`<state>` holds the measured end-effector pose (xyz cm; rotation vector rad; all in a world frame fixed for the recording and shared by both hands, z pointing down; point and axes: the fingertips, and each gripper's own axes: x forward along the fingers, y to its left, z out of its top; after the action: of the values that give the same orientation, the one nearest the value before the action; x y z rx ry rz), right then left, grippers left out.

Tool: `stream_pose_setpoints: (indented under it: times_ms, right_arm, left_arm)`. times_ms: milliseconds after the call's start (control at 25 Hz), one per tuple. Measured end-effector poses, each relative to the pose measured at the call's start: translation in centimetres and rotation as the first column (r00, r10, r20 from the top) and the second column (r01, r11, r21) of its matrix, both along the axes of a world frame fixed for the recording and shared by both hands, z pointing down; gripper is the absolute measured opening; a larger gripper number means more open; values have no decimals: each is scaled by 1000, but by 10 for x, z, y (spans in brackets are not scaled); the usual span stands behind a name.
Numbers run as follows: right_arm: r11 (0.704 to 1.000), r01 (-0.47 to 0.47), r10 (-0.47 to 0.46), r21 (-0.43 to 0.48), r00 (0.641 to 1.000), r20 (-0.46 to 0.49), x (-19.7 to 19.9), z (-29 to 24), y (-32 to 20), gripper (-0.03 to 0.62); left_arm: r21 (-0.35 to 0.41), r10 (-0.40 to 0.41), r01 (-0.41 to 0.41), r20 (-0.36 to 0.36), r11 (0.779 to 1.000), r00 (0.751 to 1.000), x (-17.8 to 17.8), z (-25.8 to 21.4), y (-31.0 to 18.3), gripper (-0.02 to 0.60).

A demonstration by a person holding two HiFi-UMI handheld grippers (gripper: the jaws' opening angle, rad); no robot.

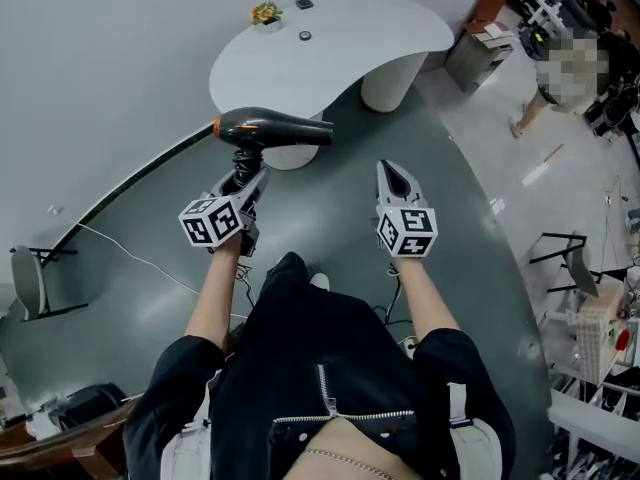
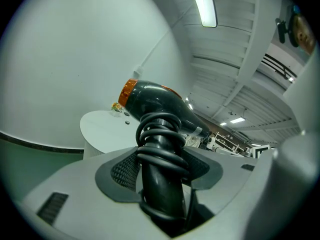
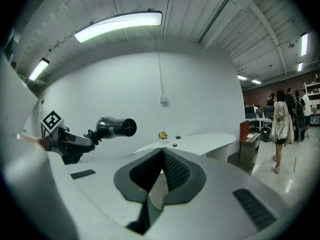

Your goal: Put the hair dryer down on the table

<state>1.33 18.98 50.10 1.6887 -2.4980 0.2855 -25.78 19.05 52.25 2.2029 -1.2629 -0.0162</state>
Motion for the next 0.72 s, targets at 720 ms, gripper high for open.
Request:
stream_pose_setpoints:
  times_ms: [720]
  right_arm:
    - [998,-54,53,-34,999,-9,8,7,-155,6]
  left_arm:
    - [-29,73,-73,-14,997,997,19,9,-181,259]
